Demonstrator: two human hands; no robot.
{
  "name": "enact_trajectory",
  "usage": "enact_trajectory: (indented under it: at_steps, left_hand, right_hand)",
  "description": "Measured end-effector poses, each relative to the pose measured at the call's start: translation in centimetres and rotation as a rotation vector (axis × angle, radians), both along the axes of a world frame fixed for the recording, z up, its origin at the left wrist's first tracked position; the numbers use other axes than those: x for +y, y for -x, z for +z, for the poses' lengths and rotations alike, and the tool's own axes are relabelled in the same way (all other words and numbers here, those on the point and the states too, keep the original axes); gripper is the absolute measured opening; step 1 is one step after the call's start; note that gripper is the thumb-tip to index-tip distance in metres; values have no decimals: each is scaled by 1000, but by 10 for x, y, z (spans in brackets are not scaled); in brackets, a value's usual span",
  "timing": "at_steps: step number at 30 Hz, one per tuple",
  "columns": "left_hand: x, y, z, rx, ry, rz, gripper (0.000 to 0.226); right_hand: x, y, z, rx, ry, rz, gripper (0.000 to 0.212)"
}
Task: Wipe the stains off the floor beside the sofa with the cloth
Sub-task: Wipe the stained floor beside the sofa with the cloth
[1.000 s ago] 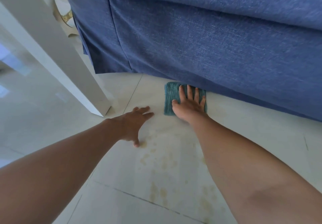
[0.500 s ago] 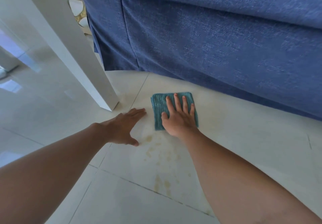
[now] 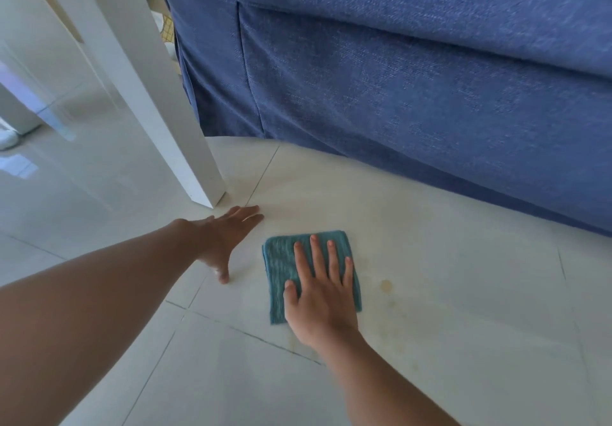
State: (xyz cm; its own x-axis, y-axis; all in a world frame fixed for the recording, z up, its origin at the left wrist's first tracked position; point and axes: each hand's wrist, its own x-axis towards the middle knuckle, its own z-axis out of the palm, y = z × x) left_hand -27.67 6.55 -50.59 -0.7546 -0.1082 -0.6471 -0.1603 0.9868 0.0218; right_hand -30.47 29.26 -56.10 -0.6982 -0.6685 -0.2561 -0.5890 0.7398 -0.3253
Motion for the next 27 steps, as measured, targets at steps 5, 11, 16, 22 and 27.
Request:
enact_trajectory:
  at_steps: [5,11,16,22,27]
  left_hand:
    - [-7,-6,7,-13,12,0,144]
    - [-7,-14,5,-18,8,-15,143]
    - [-14,-18,1,8,-25,-12,134]
    - [-26,-21,-2,24,-49,25,138]
    - [-30,-21,-1,26,-38,33,138]
  right_hand:
    - [0,-2,0,15,-5,-10,69]
    - [-15,6,-1,18,-42,-5,70]
    - [-35,18,-1,5,-72,16,70]
    - [-54,25,-3,17,-62,25,70]
    - [-62,25,-4,26,-55,35,70]
